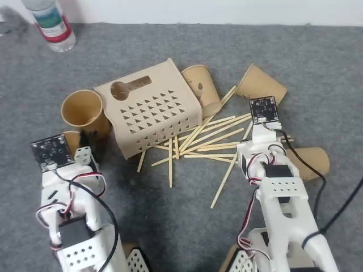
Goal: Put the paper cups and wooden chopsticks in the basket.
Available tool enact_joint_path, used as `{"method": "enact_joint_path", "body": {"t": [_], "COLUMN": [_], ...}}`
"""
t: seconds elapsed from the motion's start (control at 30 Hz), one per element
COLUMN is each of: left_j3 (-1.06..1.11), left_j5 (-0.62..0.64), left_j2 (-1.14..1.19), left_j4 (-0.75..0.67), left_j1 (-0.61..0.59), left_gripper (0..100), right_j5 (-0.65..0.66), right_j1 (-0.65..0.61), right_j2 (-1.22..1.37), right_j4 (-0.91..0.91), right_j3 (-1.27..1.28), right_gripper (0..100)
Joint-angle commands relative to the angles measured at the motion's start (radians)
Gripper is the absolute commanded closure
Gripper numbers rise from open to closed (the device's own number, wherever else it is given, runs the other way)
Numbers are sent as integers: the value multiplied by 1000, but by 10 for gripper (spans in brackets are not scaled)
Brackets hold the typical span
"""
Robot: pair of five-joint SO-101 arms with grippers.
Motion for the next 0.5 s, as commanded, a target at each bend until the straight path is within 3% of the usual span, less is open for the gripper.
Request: {"method": "enact_joint_path", "body": {"t": [0.0, 0.1, 0.47], "left_j3": [-7, -7, -18], "left_j5": [-14, -14, -15], "left_j2": [-9, -9, -9], "left_j4": [-26, -26, -20], "left_j1": [2, 3, 11], "left_gripper": [990, 989, 978], "right_j5": [-8, -8, -8], "right_j1": [16, 16, 16], "right_j2": [-30, -30, -25], "right_j4": [-18, -18, -18], "right_j3": [-12, -12, -12], "right_gripper": [947, 997, 991]}}
